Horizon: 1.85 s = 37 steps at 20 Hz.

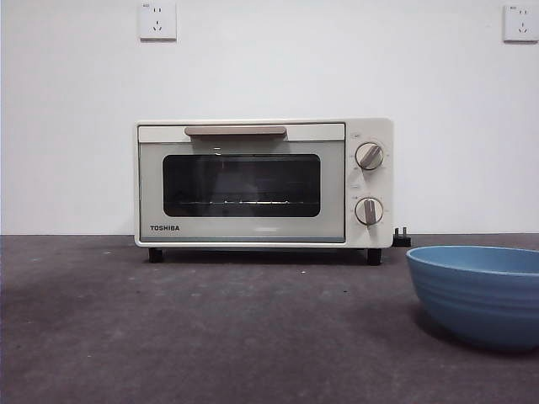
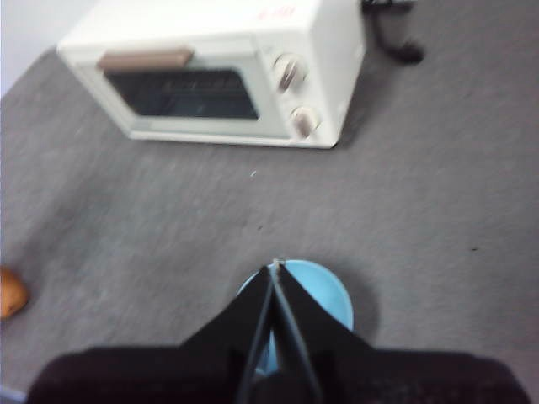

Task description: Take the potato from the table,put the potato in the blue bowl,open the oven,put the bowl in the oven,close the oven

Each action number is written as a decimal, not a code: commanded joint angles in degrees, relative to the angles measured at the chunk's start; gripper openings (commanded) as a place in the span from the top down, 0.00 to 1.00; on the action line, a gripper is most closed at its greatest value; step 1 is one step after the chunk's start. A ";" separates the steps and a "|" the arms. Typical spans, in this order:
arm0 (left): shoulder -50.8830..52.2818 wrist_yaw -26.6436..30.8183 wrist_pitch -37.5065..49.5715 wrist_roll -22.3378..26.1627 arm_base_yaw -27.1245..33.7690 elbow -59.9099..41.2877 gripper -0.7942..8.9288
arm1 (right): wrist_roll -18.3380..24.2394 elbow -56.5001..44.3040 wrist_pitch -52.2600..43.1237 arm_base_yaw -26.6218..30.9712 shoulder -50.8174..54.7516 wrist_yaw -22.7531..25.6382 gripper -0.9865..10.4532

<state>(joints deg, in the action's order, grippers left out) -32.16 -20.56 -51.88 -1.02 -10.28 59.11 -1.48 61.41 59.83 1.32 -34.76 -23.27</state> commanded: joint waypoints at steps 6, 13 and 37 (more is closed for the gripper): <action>-4.59 -0.24 -4.90 4.61 -4.07 0.15 0.92 | 1.66 0.26 -0.26 -5.09 -6.56 -2.93 0.92; -4.44 -0.35 -9.64 4.63 -4.07 0.92 0.92 | -1.86 0.26 -7.10 -17.16 -13.81 -2.86 0.92; 1.40 15.02 -23.63 5.70 -4.07 9.01 0.92 | 3.30 42.80 -22.73 -64.11 -76.30 8.90 0.90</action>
<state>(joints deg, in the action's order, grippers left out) -30.98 -6.50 -75.53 3.53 -14.09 67.99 -0.30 104.18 37.30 -62.54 -110.37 -14.48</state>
